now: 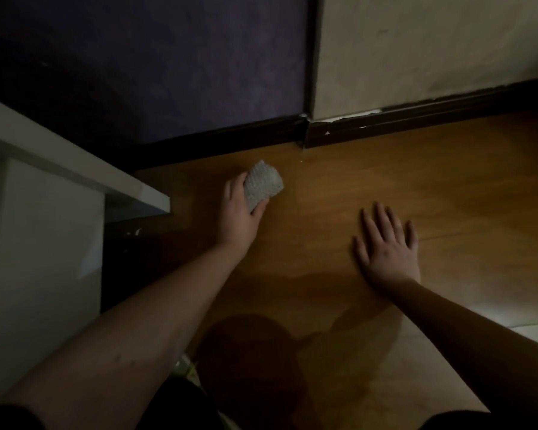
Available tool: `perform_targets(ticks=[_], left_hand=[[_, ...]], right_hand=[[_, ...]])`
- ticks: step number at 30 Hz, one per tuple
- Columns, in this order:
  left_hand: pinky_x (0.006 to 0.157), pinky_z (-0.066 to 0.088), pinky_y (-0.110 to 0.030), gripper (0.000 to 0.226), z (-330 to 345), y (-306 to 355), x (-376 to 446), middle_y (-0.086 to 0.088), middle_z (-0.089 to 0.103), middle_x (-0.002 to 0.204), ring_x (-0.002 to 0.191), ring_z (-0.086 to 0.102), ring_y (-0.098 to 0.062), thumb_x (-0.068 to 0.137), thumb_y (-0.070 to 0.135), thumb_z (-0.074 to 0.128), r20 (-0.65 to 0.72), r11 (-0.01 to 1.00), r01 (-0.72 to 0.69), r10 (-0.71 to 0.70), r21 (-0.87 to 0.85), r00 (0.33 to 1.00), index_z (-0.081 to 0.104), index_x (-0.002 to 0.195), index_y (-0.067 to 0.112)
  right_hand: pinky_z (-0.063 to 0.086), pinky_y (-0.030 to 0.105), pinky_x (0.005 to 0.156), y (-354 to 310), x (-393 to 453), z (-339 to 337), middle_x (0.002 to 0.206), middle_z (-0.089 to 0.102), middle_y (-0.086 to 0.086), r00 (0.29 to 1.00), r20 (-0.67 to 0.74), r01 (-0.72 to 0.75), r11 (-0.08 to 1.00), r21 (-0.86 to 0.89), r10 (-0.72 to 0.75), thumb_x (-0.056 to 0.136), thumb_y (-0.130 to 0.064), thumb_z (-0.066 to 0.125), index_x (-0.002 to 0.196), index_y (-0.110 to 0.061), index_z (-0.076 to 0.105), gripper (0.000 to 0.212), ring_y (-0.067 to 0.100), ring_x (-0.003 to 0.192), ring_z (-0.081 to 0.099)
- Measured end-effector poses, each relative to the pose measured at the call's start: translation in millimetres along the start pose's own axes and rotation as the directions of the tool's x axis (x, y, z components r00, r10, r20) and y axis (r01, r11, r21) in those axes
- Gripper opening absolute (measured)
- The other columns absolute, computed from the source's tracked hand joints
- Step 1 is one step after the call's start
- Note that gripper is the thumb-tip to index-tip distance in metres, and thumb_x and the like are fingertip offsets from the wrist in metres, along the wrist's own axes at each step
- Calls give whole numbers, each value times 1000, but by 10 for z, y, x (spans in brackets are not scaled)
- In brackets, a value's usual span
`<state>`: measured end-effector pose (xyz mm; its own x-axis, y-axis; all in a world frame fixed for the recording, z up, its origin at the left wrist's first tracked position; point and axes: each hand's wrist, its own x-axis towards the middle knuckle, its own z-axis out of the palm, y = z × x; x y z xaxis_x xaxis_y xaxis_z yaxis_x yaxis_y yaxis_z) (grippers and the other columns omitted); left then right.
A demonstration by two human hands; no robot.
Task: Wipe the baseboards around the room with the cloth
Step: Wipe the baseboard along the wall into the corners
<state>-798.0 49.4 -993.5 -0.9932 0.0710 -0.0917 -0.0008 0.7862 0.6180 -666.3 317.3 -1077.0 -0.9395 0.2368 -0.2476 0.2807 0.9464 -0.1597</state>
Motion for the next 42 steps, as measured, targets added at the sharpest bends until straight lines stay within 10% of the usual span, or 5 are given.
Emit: perform_targets(ticks=[9, 18, 33, 42], left_hand=[[104, 43, -43, 62, -232, -667, 518, -13, 44, 140, 126, 48, -30, 95, 37, 62, -253, 952, 306, -303, -27, 919, 39, 147, 13], [103, 41, -45, 63, -65, -569, 953, -13, 40, 145, 129, 45, -35, 95, 38, 61, -351, 765, 597, -643, -242, 681, 35, 148, 14], [104, 42, -41, 61, 972, 784, 865, -9, 48, 142, 129, 46, -29, 88, 31, 72, -101, 925, 337, -357, -176, 929, 47, 142, 16], [97, 43, -30, 63, 331, 110, 673, -7, 51, 136, 124, 50, -23, 87, 35, 73, -126, 980, 158, -174, -125, 977, 48, 141, 14]], right_hand=[[3, 53, 121, -54, -31, -76, 166, -2, -7, 1000, 26, -7, 1000, -12, 7, 98, -66, 7, 157, -38, 0, 65, 14, 152, -7], [0, 52, 122, -57, -36, -99, 165, -4, -6, 999, 49, -11, 999, -32, 13, 96, -66, 7, 157, -37, -1, 67, 14, 152, -9], [-4, 48, 121, 4, -3, 43, 166, -1, -6, 1000, 15, -17, 996, -86, 19, 98, -63, 14, 157, -37, -1, 66, 15, 152, -7], [-5, 47, 121, 18, -10, 1, 166, -1, -6, 1000, 29, 13, 998, -54, -11, 98, -64, 13, 157, -37, 0, 66, 15, 152, -7]])
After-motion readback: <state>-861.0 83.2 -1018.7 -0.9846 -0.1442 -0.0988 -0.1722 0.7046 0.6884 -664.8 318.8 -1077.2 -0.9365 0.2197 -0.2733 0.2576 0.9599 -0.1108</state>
